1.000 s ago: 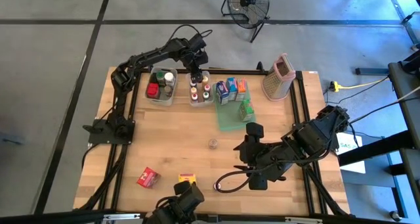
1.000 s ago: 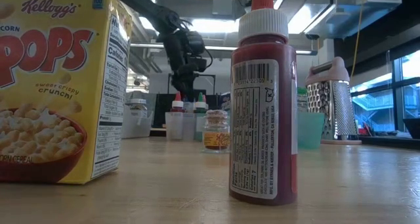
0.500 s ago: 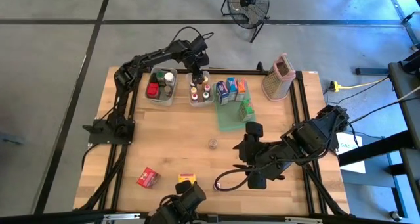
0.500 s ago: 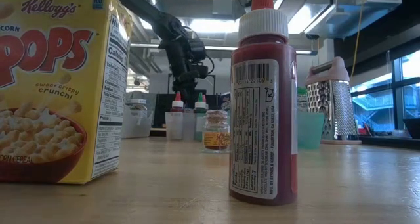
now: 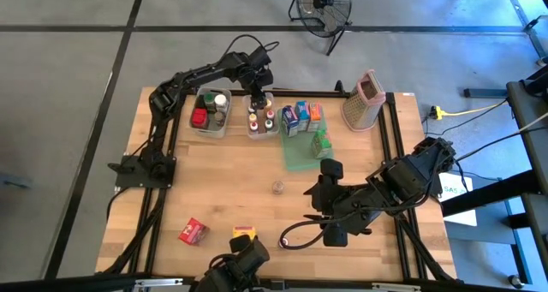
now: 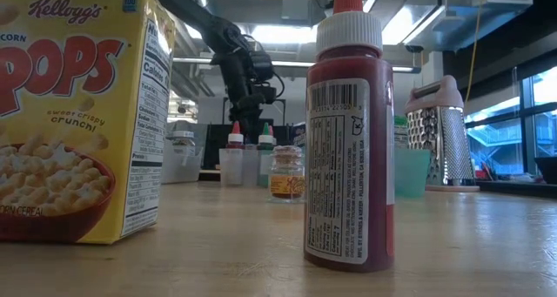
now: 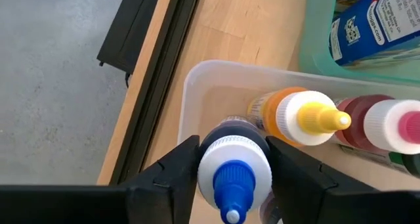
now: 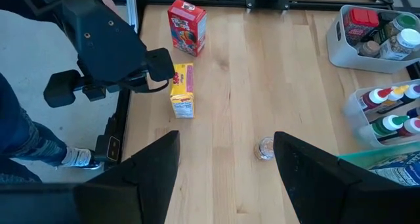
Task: Pick & Place Kitchen Items
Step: Put the blue food coloring bottle into the transparent bin
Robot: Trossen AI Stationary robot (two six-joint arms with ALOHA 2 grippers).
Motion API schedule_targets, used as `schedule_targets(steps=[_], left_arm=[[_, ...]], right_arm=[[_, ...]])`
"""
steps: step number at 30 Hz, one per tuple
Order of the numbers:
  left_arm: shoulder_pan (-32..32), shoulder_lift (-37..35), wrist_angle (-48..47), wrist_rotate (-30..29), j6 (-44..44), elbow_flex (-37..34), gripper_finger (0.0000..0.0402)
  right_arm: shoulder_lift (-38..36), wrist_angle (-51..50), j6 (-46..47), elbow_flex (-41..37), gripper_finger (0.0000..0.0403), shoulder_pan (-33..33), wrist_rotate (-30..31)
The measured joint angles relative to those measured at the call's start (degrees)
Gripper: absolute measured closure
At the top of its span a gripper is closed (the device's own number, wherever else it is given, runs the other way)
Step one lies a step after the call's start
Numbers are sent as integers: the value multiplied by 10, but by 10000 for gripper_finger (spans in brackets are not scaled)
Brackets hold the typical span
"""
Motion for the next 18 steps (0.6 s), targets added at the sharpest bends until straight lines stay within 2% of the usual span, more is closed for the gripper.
schedule_targets(steps=[18], left_arm=[[0,0,5,4,0,0,240]], right_arm=[[0,4,0,0,153,-1,0]])
